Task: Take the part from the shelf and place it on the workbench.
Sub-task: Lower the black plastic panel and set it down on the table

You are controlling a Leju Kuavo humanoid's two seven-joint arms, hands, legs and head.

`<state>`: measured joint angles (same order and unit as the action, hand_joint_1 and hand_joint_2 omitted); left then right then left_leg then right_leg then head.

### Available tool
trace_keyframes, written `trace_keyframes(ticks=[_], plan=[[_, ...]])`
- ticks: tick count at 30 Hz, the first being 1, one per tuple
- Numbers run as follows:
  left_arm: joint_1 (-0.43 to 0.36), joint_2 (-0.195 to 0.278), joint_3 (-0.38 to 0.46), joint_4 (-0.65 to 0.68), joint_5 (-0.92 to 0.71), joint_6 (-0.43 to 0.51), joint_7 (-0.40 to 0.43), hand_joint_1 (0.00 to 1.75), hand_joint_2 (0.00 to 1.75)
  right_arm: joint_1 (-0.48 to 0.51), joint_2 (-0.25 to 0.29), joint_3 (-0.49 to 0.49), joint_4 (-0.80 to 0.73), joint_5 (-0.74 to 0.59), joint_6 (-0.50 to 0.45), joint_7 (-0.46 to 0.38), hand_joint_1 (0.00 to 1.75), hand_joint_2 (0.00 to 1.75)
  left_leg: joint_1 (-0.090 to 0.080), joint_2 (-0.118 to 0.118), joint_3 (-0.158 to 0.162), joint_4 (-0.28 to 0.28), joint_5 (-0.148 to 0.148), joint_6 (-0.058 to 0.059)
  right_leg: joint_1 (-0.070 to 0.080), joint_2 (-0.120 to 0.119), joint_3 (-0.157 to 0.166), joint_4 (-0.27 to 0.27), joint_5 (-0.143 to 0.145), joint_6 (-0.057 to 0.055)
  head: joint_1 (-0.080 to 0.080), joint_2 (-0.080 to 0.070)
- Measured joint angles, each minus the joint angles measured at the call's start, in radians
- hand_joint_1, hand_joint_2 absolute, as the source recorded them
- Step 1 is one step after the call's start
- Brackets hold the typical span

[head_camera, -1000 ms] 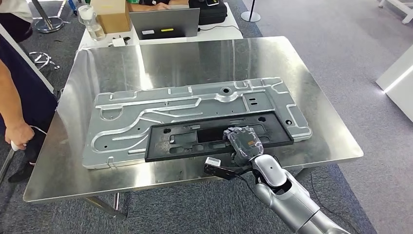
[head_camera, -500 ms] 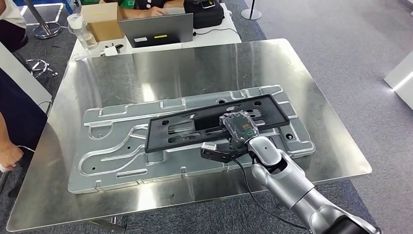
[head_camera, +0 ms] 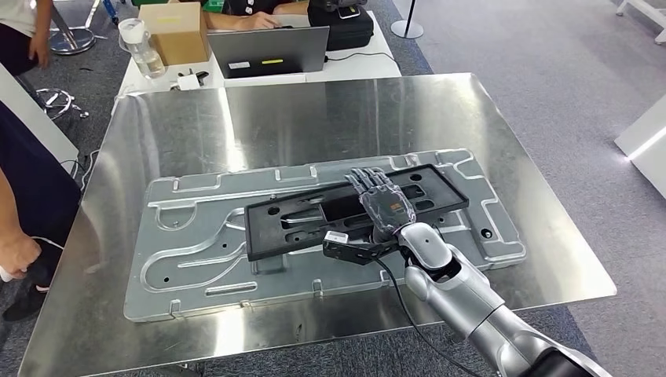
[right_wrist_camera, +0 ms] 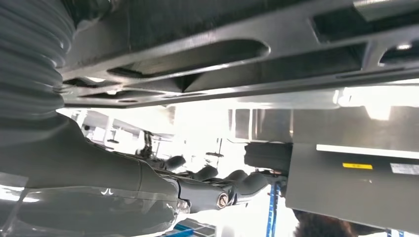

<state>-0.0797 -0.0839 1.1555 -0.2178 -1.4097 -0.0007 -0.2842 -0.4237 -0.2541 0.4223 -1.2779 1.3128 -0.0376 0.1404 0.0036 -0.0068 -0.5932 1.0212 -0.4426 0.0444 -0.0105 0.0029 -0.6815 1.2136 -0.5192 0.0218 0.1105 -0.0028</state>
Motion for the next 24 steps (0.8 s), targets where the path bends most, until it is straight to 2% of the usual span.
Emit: trace_keyframes(ticks=[2,3,5,7,9,11,12,13,14,16,17,18,20,22,23,24], plan=[[-0.001,-0.001,0.0,0.0,0.0,0.0,0.0,0.0,0.0,-0.002,0.0,0.0,0.002,0.0,0.0,0.0,0.0,1.75,-0.001,-0.001,0.01,0.0,-0.007,-0.005,0.006,0.0,0.059,-0.132,0.061,-0.014,0.0,0.0],[-0.003,-0.001,0.0,0.0,0.0,-0.001,0.0,0.0,0.0,-0.004,0.0,0.0,0.002,0.0,-0.001,0.0,0.0,1.75,-0.001,-0.001,0.011,0.0,-0.01,-0.008,0.01,0.0,0.075,-0.171,0.072,-0.02,0.0,0.0],[-0.004,-0.002,0.0,0.0,0.0,-0.001,0.0,0.0,0.0,-0.006,0.0,0.0,0.002,0.0,-0.001,-0.001,0.0,1.75,0.0,-0.001,0.012,-0.002,-0.012,-0.019,0.016,-0.001,0.081,-0.189,0.069,-0.027,0.0,0.0],[-0.004,-0.001,0.0,0.0,0.001,-0.002,0.0,0.0,0.0,-0.008,0.001,0.0,0.002,0.0,-0.002,-0.001,0.0,1.75,0.0,0.0,0.013,0.003,-0.021,-0.03,0.009,-0.001,0.091,-0.201,0.073,-0.034,-0.001,0.0],[-0.004,0.0,0.0,0.001,0.003,-0.004,0.0,0.0,0.0,-0.008,0.002,0.0,0.004,-0.001,-0.003,-0.001,0.0,1.75,0.001,0.001,-0.012,0.065,-0.062,-0.039,0.001,-0.005,0.102,-0.215,0.078,-0.041,-0.001,0.0],[-0.004,0.001,0.0,0.001,0.009,-0.007,-0.001,0.0,0.0,-0.007,0.003,0.0,0.007,-0.003,-0.006,-0.002,0.0,1.75,0.005,0.001,-0.072,0.194,-0.126,-0.047,0.002,-0.008,0.104,-0.215,0.078,-0.044,-0.001,0.0],[-0.003,0.002,0.001,0.001,0.012,-0.009,-0.002,0.0,0.0,-0.007,0.004,0.0,0.009,-0.004,-0.008,-0.003,0.0,1.75,0.007,0.001,-0.098,0.249,-0.146,-0.05,0.002,-0.009,0.103,-0.213,0.079,-0.044,-0.001,0.0],[-0.001,0.002,0.001,0.001,0.016,-0.012,-0.005,0.0,0.0,-0.006,0.004,0.0,0.01,-0.004,-0.009,-0.003,0.0,1.75,0.008,0.001,-0.11,0.273,-0.148,-0.053,0.001,-0.009,0.103,-0.211,0.079,-0.045,-0.002,0.0],[0.0,0.002,0.001,0.001,0.018,-0.015,-0.008,0.0,0.0,-0.006,0.005,0.0,0.011,-0.005,-0.011,-0.003,0.0,1.75,0.01,0.001,-0.102,0.255,-0.129,-0.056,0.0,-0.008,0.102,-0.208,0.078,-0.044,-0.002,0.0],[0.0,0.003,0.002,0.001,0.022,-0.023,-0.015,0.0,0.0,-0.005,0.005,0.0,0.012,-0.005,-0.013,-0.003,0.0,1.75,0.016,0.002,-0.04,0.127,-0.062,-0.059,-0.002,-0.006,0.1,-0.199,0.073,-0.037,-0.002,0.0],[-0.002,0.003,0.002,0.001,0.023,-0.027,-0.018,0.0,0.0,-0.006,0.005,0.0,0.012,-0.005,-0.015,-0.003,0.0,1.75,0.016,0.001,-0.01,0.067,-0.038,-0.059,-0.001,-0.005,0.097,-0.192,0.07,-0.031,-0.002,0.0],[-0.003,0.003,0.002,0.001,0.024,-0.031,-0.02,0.0,0.0,-0.006,0.005,0.0,0.012,-0.004,-0.017,-0.003,0.0,1.75,0.017,-0.001,0.009,0.028,-0.024,-0.055,0.001,-0.004,0.094,-0.185,0.068,-0.026,-0.001,0.0],[-0.004,0.002,0.002,0.001,0.026,-0.038,-0.023,0.0,0.0,-0.006,0.005,-0.001,0.013,0.0,-0.022,-0.003,0.0,1.75,0.013,-0.004,0.011,0.017,-0.017,-0.042,0.004,-0.002,0.088,-0.181,0.07,-0.013,-0.001,0.0],[-0.005,0.002,0.002,0.001,0.027,-0.042,-0.024,0.0,0.0,-0.003,0.006,0.0,0.015,0.004,-0.027,-0.003,0.0,1.75,0.012,-0.003,0.005,0.012,-0.007,-0.025,0.001,0.0,0.083,-0.178,0.07,-0.002,0.0,0.0],[-0.006,0.002,0.002,0.001,0.027,-0.043,-0.024,0.0,0.0,-0.002,0.006,0.0,0.015,0.007,-0.029,-0.002,0.0,1.75,0.013,-0.001,0.001,0.009,0.0,-0.017,-0.001,0.0,0.076,-0.163,0.053,0.002,0.0,0.0],[-0.006,0.001,0.002,0.001,0.028,-0.044,-0.025,0.0,0.0,-0.001,0.006,0.0,0.016,0.011,-0.031,-0.001,0.0,1.75,0.014,0.0,-0.006,0.005,0.008,-0.009,-0.002,0.0,0.062,-0.128,0.019,0.006,0.0,0.0]])
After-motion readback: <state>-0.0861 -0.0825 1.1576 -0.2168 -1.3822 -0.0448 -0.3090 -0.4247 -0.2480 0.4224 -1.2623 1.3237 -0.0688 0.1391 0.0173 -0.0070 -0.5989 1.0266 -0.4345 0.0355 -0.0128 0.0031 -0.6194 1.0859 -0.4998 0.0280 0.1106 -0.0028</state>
